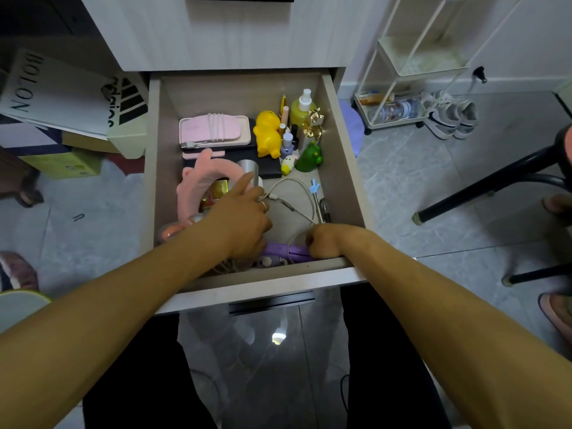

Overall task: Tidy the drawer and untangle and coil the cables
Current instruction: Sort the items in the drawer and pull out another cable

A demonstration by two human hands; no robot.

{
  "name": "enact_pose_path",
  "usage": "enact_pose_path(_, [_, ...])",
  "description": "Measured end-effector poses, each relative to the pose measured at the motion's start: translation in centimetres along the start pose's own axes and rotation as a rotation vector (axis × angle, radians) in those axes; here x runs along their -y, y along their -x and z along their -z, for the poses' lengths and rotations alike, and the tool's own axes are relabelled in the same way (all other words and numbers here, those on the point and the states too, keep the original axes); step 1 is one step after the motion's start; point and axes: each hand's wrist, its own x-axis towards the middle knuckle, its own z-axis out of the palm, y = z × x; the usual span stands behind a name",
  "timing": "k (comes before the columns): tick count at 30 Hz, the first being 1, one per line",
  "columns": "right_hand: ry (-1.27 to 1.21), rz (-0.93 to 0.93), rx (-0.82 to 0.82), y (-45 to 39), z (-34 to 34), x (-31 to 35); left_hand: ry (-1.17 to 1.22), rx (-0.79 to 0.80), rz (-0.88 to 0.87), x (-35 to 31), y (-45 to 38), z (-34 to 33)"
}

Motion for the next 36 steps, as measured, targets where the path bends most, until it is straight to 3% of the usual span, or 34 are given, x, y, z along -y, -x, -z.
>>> enact_pose_path(10, [0.07, 0.065, 0.082, 0.2, 0.3, 0.5, -0.105, 0.117, -0.04, -0.1, 2.9, 0.3])
enact_pose_path(12, [-0.074, 0.123, -0.017, 0.7, 0.3, 0.3, -0.101, 0.114, -0.007, 0.2, 3.3, 0.5])
enact_pose_path(15, [-0.559, 0.219, -0.235, 1.7, 0.6, 0.4, -0.065, 0.053, 0.075, 0.5, 3.5, 0.6])
enact_pose_path(17, [-0.737, 0.271, -0.335, 2.5, 0.9, 0.5, -0.025, 0.011, 0.161, 0.4, 3.2, 1.0])
enact_pose_path(20, [-0.855, 0.338, -0.344, 3.1, 1.3, 0.6, 0.082, 0.029, 0.258, -0.3, 1.9, 2.1])
enact_pose_path(25, [-1.01, 0.355, -0.308, 2.3, 1.5, 0.5, 0.089, 0.078, 0.254, 0.5, 0.4, 2.5])
enact_pose_path(27, [-0.95, 0.273, -0.337, 1.3, 1.6, 0.1, 0.098, 0.078, 0.234, 1.0, 0.8, 2.7])
enact_pose_path(30, [-0.564, 0.138, -0.42, 0.2, 1.8, -0.4, 0.116, 0.099, 0.237, 2.1, 1.8, 2.7])
enact_pose_path(36, [-0.383, 0.176, -0.234, 0.1, 1.5, 0.3, 0.276, 0.063, 0.299, 4.5, 1.9, 1.6])
